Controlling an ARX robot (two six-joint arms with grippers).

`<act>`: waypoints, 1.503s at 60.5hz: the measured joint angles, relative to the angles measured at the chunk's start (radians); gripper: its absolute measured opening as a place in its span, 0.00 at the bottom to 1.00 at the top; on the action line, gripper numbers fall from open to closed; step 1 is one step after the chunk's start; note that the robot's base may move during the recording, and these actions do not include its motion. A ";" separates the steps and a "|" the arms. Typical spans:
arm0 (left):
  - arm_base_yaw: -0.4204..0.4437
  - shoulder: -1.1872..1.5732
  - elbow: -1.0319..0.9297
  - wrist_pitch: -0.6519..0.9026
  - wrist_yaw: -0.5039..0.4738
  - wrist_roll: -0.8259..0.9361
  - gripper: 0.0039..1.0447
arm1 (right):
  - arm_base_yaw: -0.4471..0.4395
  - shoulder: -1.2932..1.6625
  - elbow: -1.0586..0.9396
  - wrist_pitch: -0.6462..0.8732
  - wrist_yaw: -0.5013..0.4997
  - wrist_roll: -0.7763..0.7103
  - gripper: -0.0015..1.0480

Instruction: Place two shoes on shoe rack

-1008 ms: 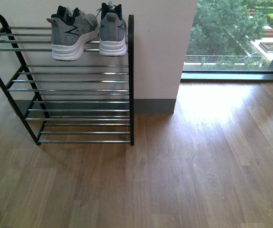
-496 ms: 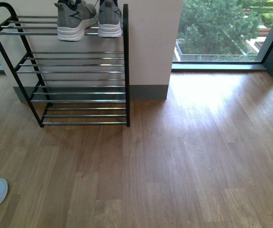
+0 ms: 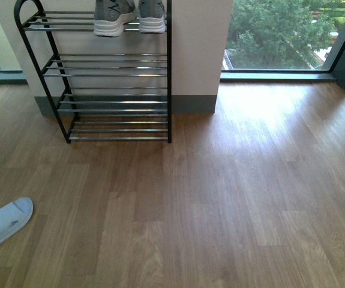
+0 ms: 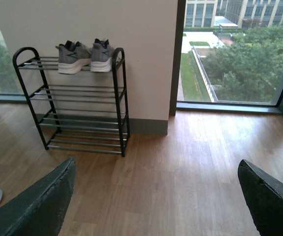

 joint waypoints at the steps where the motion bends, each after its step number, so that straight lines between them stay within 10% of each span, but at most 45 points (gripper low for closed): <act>1: 0.000 0.000 0.000 0.000 0.000 0.000 0.91 | 0.000 0.000 0.000 0.000 0.000 0.000 0.91; 91: 0.000 0.000 0.000 0.000 -0.005 0.000 0.91 | 0.000 0.000 0.000 0.000 -0.010 0.000 0.91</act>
